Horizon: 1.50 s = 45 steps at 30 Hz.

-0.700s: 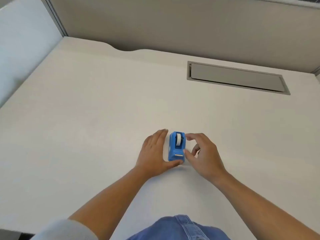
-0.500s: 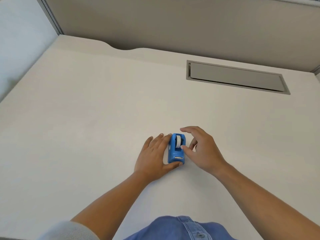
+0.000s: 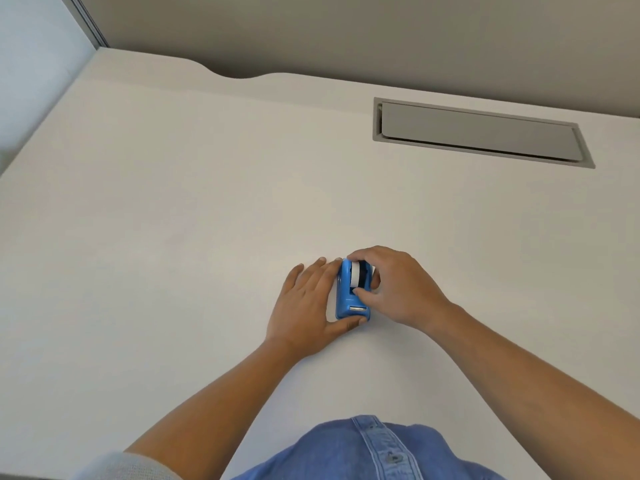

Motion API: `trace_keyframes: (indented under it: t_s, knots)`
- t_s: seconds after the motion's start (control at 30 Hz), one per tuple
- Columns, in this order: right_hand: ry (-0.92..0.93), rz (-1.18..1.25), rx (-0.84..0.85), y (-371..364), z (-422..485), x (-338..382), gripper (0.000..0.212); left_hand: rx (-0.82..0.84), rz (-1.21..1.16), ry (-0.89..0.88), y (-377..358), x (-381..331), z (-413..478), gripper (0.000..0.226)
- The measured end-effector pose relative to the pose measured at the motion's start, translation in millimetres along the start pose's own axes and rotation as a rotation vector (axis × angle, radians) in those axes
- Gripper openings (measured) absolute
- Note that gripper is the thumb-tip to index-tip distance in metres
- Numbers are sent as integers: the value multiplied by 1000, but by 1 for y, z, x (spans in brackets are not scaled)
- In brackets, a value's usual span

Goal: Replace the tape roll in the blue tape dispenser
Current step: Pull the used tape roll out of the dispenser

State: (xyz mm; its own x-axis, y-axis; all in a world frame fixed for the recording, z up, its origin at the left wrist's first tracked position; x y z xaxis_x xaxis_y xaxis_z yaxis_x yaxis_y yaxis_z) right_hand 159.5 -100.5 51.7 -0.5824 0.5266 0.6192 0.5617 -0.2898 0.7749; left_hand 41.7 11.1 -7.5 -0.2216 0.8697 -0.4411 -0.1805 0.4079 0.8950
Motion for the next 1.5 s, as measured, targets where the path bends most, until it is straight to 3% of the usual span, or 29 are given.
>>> trace_keyframes:
  t_s: [0.3,0.63,1.5]
  knots:
    - [15,-27,11,7,7,10,33,-13,7,6,-2,1,0,92]
    - [-6,-37,12,14,7,15,34,-20,12,1,0,0,1,92]
    - [32,-294,248,15,25,35,21,-6,8,-35,-1,0,2,86]
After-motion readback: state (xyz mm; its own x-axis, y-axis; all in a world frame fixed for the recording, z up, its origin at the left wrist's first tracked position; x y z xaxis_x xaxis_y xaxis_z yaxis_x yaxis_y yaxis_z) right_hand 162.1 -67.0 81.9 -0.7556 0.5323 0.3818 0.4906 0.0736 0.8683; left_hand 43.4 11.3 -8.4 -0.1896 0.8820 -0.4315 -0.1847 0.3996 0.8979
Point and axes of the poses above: each hand's wrist, its own z-axis towards the middle knuckle, its own y-axis out of the back of the hand, x = y × z, the point moved 4 cm from there along z, towards the middle knuckle, and after that the axes turned 4 degrees about z, right-handed, at the moved point
